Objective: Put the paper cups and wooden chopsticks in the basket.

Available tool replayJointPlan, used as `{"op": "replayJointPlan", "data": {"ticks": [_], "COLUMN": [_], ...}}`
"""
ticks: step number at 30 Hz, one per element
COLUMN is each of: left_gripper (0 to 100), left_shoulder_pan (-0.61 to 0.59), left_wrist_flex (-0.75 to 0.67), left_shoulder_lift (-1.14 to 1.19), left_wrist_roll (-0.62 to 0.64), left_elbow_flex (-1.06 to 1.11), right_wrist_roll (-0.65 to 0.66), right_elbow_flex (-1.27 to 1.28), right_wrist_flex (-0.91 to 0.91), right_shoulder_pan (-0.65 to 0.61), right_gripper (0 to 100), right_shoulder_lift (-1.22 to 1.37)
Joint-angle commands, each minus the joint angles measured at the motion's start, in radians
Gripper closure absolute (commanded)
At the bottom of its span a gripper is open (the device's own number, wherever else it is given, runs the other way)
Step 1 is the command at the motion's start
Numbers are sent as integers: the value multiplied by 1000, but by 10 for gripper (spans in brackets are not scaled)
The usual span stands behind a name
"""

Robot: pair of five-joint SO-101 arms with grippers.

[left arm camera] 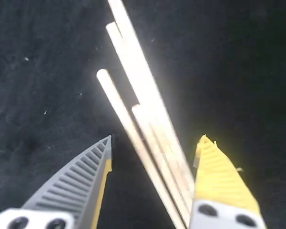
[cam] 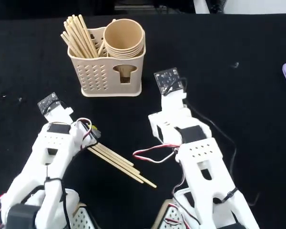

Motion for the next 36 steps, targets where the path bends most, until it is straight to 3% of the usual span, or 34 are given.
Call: {"op": "replayJointPlan", "data": {"ticks": [1,8,24,27,32,36], "left_gripper": [718,722,723,778,980,924], "left_shoulder_pan": [10,4,1,1,1,1], "left_wrist_flex": [-12,-8,-8,-15,-11,-12], "left_shoulder_lift": [95,275,282,282,282,282], "left_wrist_roll": [8,3,2,2,0,3], "left_elbow_flex": [-54,-160,-166,-174,-202,-203], "right_wrist_roll": [-2,2,3,3,3,3], "right_elbow_flex": [-7,5,7,7,7,8], "right_wrist_flex": [-20,-26,-26,-26,-26,-26], "right_shoulder_pan": [11,11,9,9,9,9], "right_gripper": [815,815,815,815,815,815], "right_shoulder_lift": [-31,-31,-31,-31,-31,-33]}}
